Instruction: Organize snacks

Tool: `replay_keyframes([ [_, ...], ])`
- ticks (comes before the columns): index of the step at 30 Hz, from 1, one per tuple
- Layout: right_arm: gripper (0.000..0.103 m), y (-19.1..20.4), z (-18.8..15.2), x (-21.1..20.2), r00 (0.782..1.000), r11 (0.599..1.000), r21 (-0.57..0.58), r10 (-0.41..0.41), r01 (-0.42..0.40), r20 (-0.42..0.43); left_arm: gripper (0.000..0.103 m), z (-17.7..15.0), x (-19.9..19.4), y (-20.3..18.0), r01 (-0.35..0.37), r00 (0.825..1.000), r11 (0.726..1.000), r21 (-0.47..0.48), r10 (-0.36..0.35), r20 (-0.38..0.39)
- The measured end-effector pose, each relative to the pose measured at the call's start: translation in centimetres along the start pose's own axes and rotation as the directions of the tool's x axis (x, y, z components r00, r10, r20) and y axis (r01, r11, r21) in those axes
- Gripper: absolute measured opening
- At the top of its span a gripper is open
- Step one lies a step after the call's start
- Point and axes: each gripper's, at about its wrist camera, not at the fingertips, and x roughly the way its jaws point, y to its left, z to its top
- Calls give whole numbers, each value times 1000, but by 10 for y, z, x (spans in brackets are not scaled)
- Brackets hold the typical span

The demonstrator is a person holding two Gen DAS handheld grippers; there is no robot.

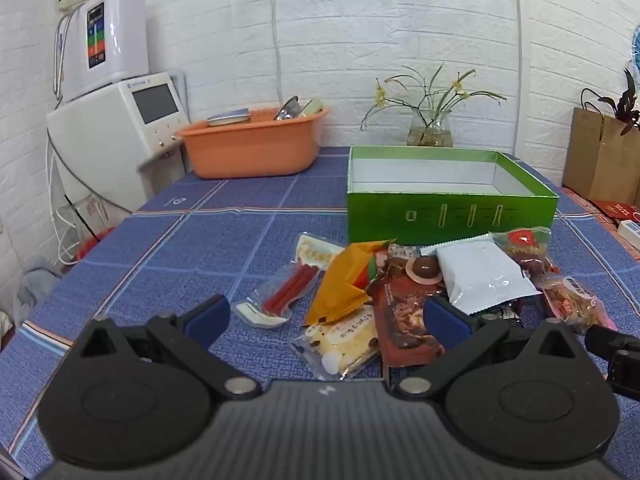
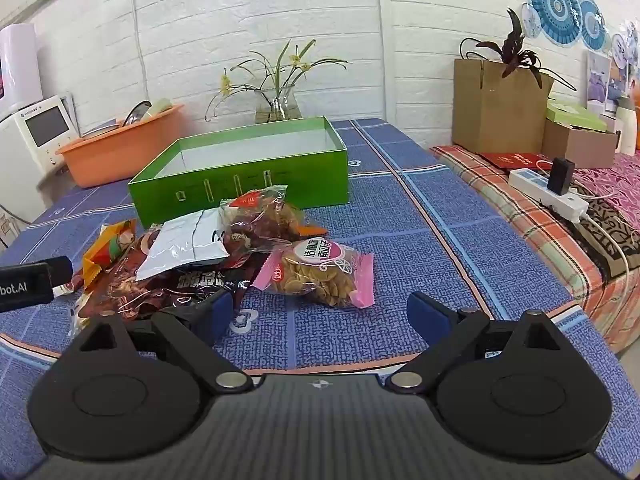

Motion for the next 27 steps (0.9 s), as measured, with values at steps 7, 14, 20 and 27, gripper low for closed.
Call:
replay_keyframes([
  [7,103,3,-1,0,1000,1000,-7,-12,12,7,103,-5,2,-6,26,1000,999,25,-27,15],
  [14,103,3,-7,7,1000,1000,-9,-21,21,10,103,-8,-4,-2,52,998,999,14,-53,32],
  [20,103,-5,-4,-3,998,1000,8,5,-6,64,103,-23,-31,-5,27,999,1000,4,-27,32],
  [27,103,-3,-3,-12,982,993,5,120,-122,146,103,-37,-53,14,52,996,993,-106,-43,82],
])
